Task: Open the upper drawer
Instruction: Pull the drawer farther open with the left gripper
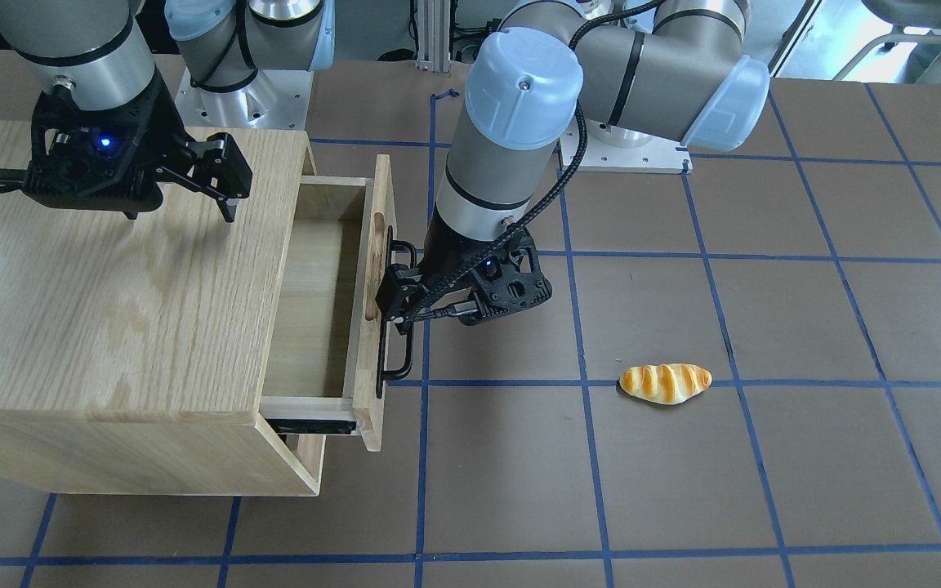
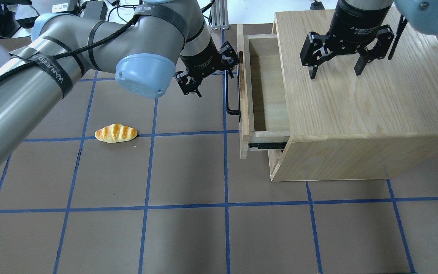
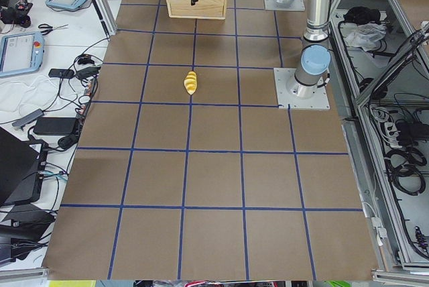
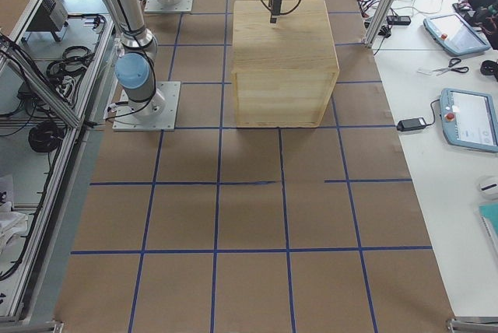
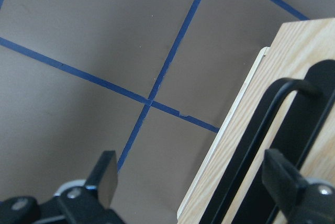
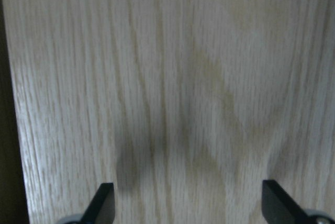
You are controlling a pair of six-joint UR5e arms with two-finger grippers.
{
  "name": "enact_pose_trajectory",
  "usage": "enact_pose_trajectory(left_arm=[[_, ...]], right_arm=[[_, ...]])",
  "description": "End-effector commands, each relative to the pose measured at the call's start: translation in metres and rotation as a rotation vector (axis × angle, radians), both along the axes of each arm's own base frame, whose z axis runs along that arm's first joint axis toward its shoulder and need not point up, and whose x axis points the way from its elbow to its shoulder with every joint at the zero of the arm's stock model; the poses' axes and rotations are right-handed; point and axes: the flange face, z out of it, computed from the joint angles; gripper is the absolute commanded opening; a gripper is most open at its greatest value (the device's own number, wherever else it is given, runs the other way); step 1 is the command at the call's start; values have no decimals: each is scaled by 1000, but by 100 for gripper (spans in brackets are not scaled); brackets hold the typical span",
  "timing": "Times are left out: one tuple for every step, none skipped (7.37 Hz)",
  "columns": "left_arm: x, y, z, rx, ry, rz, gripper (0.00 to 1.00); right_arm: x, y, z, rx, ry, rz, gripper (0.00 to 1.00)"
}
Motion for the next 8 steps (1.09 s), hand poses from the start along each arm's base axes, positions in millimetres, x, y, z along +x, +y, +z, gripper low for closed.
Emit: enact_pose_trajectory(left_arm=[[5, -3, -1, -6, -6, -13, 100], [5, -5, -3, -3, -8, -13, 100], [6, -6, -1, -7, -9, -11, 100], [8, -7, -3, -13, -36, -10, 100], [9, -7, -2, -16, -42, -20, 100], [11, -8, -2, -17, -42, -17, 100], [15, -10, -1, -19, -42, -15, 100], [15, -10, -1, -18, -43, -18, 100]], right_arm=[[0, 0, 0, 0, 0, -1, 100], [0, 0, 0, 0, 0, -1, 100], [0, 0, 0, 0, 0, -1, 100], [0, 0, 0, 0, 0, -1, 100], [0, 0, -1, 1, 0, -1, 100], [0, 0, 0, 0, 0, -1, 100], [0, 0, 0, 0, 0, -1, 100], [0, 0, -1, 1, 0, 1, 100]])
